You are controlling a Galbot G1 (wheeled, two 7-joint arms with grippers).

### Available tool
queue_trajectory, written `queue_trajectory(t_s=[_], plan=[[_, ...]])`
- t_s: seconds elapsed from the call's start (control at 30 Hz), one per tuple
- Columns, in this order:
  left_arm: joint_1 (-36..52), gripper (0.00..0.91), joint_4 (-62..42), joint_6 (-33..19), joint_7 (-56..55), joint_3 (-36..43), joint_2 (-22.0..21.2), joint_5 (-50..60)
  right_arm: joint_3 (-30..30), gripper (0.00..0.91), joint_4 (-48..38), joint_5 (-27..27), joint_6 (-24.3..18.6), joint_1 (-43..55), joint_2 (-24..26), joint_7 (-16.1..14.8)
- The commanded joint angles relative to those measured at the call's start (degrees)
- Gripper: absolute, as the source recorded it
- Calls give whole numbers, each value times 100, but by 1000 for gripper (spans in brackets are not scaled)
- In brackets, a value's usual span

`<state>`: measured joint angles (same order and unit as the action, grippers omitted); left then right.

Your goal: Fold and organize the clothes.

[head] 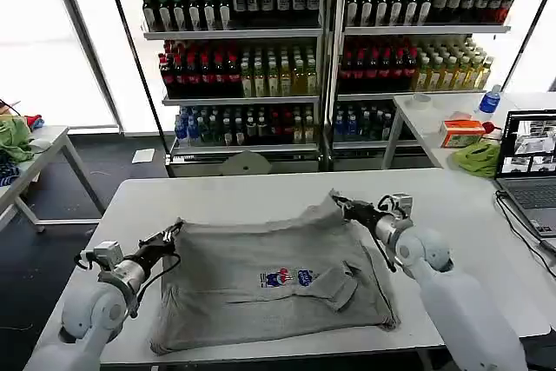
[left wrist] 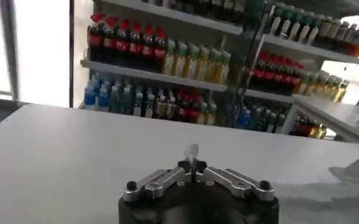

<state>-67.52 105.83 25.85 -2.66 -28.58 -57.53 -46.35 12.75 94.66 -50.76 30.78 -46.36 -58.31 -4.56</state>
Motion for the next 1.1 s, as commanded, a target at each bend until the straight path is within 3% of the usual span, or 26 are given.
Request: queue_trajectory(t_s=[0.03,0.3,0.6,0.83,0.87,0.9,0.93,0.97,1.0,1.03,1.1], plan=[[-1025,10,1134,-54,-79,-387,-59,-39,847,0,1563,-415,4,-1502,376,198],[-2000,10,1784,102,37,-645,-220,184,1568,0,2312,-486,-71,-2798,542,546],[-2774,10,2077,125,90,-782,-451,652,2125,0,2793,-533,-255,-3975,600,683],[-3254,10,2024,36,161,-775,-500,1097,1941,0,2843,375,-797,-4515,513,612],[-3285,40,1987,29,185,-726,-547,1357,1900,0,2828,457,-839,-4517,493,617],[-3298,272,1910,-16,204,-692,-587,1664,1878,0,2805,527,-898,-4515,478,621],[-3335,605,1870,-26,254,-688,-631,1974,1812,0,2767,725,-979,-4487,452,647],[-3396,907,1863,-21,316,-698,-659,2088,1796,30,2754,818,-998,-4467,442,664],[-3483,907,1893,2,356,-706,-665,2108,1797,776,2760,881,-1001,-4463,440,677],[-3533,907,1928,9,353,-714,-688,2105,1811,907,2780,908,-1049,-4468,452,666],[-3558,907,2020,9,339,-751,-749,2114,1861,907,2805,1015,-1149,-4451,458,644]])
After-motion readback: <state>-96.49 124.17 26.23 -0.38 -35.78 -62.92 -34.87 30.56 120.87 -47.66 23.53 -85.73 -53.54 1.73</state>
